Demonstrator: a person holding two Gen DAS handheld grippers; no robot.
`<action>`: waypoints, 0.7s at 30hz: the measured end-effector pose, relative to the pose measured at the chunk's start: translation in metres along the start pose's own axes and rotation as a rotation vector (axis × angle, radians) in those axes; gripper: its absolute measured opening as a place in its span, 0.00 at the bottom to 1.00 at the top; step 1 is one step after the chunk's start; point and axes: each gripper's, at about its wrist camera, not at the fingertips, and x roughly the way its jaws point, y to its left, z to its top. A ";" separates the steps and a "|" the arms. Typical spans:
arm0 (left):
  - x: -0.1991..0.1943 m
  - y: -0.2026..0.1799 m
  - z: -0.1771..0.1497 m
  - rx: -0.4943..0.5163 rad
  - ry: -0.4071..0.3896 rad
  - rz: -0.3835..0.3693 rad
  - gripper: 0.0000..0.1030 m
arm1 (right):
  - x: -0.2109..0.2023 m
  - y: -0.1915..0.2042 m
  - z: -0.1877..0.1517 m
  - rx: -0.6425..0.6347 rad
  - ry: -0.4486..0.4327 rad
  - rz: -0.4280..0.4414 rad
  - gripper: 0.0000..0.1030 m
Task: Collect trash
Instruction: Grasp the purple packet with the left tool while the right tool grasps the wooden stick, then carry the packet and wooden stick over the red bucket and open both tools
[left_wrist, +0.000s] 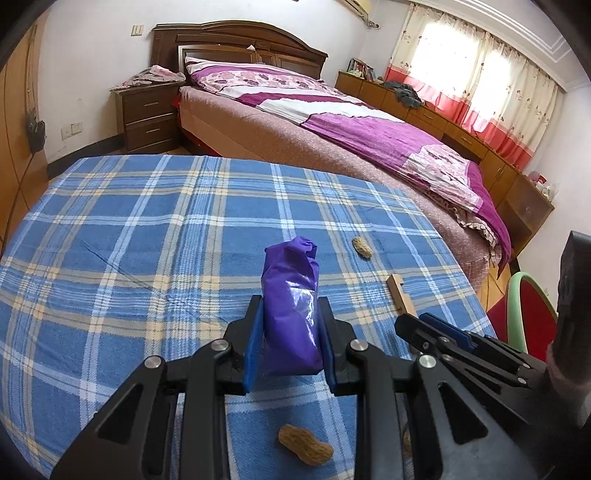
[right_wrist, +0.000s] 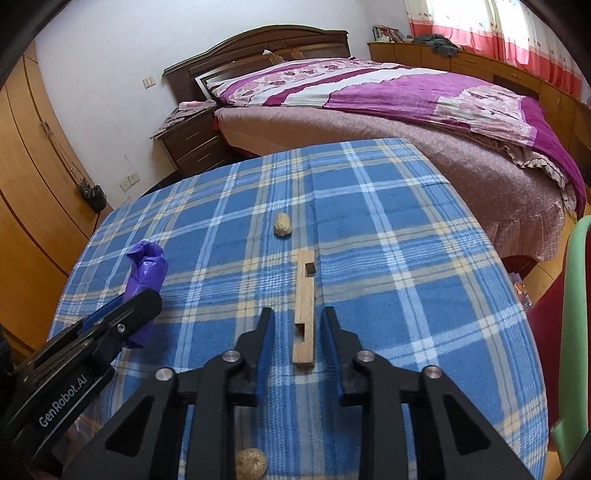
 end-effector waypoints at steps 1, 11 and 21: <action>0.000 0.001 0.000 -0.001 0.000 0.000 0.27 | 0.000 0.001 0.000 -0.005 0.002 0.000 0.15; -0.005 0.000 0.002 -0.011 -0.023 -0.006 0.27 | -0.028 -0.007 -0.006 0.037 -0.036 0.044 0.12; -0.022 -0.003 0.006 -0.009 -0.040 -0.047 0.27 | -0.098 -0.023 -0.017 0.097 -0.156 0.062 0.12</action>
